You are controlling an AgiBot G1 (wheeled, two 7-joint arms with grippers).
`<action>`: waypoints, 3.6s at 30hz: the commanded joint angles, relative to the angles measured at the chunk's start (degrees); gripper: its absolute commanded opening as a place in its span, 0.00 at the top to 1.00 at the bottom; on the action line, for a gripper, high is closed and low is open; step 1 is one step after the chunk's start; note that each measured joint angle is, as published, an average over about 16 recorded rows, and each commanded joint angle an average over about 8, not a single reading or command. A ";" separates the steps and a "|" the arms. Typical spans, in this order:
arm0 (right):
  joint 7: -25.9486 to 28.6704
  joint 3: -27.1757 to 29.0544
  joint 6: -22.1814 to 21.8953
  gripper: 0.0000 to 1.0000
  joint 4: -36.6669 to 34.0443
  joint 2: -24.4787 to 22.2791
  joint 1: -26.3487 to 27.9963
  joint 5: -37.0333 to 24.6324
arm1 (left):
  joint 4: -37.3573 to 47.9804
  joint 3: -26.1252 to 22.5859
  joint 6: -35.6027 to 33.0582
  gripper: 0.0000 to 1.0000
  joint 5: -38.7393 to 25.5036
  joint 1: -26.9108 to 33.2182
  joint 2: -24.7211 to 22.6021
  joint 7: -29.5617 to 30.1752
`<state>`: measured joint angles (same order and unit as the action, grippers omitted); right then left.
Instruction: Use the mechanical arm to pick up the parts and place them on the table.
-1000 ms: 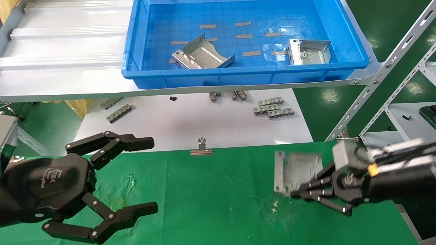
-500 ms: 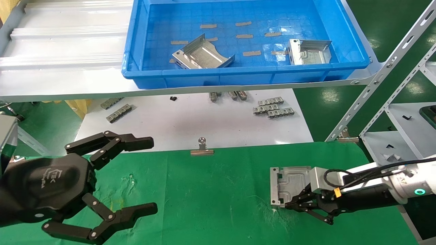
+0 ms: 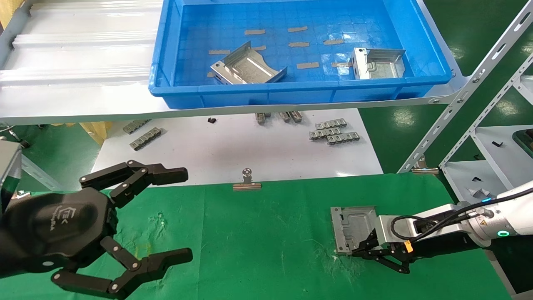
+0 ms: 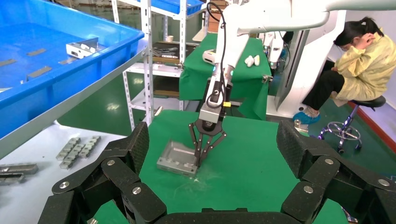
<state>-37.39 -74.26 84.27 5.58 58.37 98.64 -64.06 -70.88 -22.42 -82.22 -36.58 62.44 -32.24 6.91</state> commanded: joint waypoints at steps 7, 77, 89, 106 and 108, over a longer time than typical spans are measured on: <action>-4.41 -0.97 -0.57 0.00 -1.50 1.51 1.07 -1.60 | 0.00 0.00 0.00 0.00 0.00 0.00 0.00 0.00; 29.08 34.67 4.13 0.00 37.98 -13.90 -18.60 15.78 | 0.02 0.00 0.02 0.00 0.01 -0.01 0.01 0.00; 37.79 45.44 2.89 0.00 51.70 -18.21 -27.05 18.71 | 0.02 0.00 0.02 0.00 0.01 -0.01 0.01 0.00; 48.69 59.21 1.41 0.00 69.24 -23.71 -37.81 22.50 | 0.03 0.00 0.03 0.00 0.02 -0.02 0.01 -0.01; 48.98 59.74 1.37 0.00 69.90 -23.93 -38.23 22.68 | 0.03 0.00 0.03 0.00 0.02 -0.02 0.01 -0.01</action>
<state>11.05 -15.29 85.69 74.49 34.73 61.01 -41.60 -70.85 -22.42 -82.19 -36.56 62.42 -32.23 6.90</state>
